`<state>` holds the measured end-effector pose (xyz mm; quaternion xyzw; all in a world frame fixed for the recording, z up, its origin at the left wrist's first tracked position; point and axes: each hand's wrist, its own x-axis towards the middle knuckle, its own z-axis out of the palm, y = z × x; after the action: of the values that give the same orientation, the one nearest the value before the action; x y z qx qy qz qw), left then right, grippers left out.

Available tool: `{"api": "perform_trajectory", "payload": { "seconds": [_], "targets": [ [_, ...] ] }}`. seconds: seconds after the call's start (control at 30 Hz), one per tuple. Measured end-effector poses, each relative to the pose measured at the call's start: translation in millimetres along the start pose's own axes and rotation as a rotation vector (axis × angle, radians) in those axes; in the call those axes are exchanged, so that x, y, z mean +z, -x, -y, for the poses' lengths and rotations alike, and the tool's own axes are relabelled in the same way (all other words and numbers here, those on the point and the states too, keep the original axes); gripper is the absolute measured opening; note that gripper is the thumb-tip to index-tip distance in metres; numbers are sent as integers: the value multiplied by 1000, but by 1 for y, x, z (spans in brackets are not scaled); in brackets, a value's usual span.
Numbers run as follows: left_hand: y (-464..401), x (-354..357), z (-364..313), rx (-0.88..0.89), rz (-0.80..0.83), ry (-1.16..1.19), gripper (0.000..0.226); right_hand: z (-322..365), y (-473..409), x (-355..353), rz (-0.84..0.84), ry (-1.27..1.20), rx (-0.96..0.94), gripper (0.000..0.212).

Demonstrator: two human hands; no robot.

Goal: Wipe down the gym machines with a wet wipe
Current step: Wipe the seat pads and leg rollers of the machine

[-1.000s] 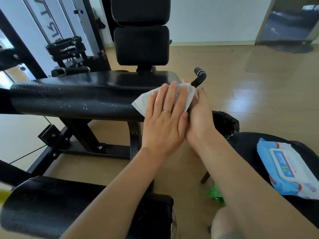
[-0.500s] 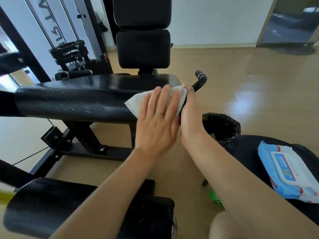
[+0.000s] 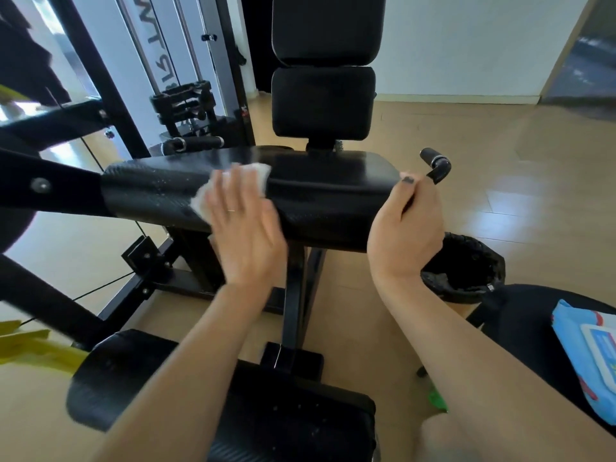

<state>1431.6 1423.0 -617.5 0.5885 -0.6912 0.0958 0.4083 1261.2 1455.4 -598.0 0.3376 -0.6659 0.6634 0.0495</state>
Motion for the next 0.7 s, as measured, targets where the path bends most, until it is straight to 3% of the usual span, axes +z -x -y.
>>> {"api": "perform_trajectory", "payload": {
  "seconds": [0.13, 0.27, 0.53, 0.7],
  "targets": [
    [19, 12, -43, 335, 76, -8, 54, -1, -1, 0, 12, 14, 17, 33],
    [5, 1, 0, 389, 127, 8, 54, 0, -2, -1, 21, -4, 58, 35],
    [-52, -27, 141, -59, -44, 66, 47, 0, 0, 0, 6, -15, 61, 36],
    [-76, -23, 149, -410, -221, 194, 49, 0, 0, 1, -7, -15, 76, 36]
  ]
}}
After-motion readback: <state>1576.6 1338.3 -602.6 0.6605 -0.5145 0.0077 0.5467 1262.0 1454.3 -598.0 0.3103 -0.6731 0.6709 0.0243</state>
